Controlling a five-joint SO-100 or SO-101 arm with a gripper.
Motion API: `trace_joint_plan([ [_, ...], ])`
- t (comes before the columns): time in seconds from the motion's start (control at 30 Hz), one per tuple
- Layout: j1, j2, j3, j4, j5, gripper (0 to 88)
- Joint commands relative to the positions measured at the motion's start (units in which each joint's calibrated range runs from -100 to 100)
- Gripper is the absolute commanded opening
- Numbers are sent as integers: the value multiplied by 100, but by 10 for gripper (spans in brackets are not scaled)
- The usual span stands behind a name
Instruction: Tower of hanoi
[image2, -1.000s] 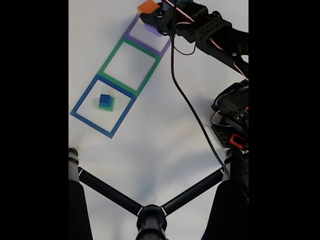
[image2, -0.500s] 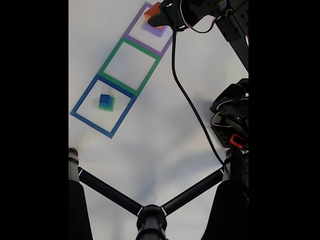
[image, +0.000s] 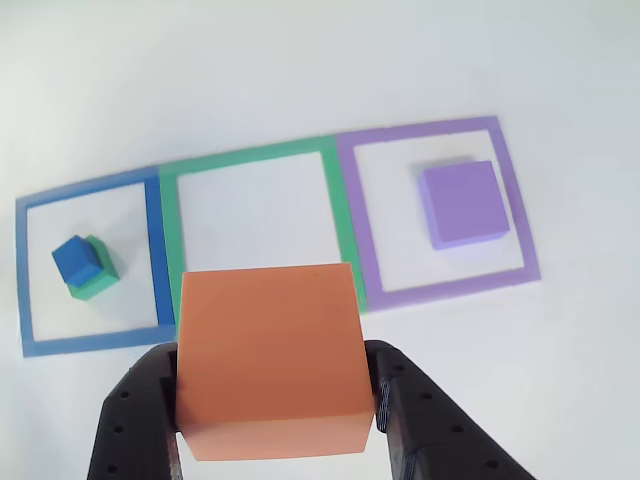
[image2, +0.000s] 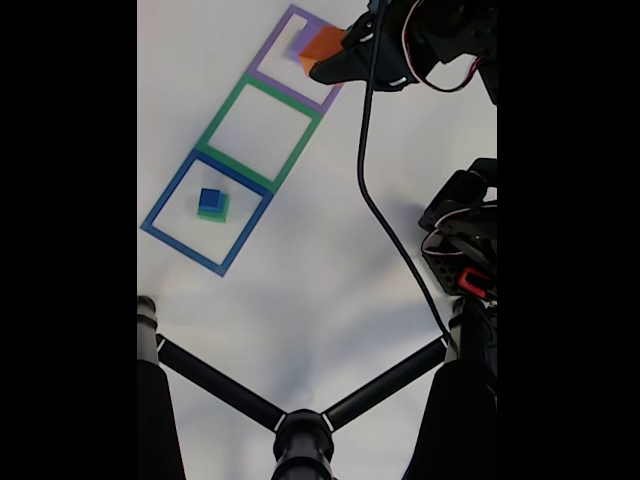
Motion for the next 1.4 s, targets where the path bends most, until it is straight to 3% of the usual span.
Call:
trace_joint_plan([
  [0.0,-91,-339,638,-587,39,120],
  [0.67,-418,-644,6217,-6649,39,118],
  [1.13,-594,574,7299,-9280,39,117],
  [1.37,-701,1023,7362,-9814,39,116],
])
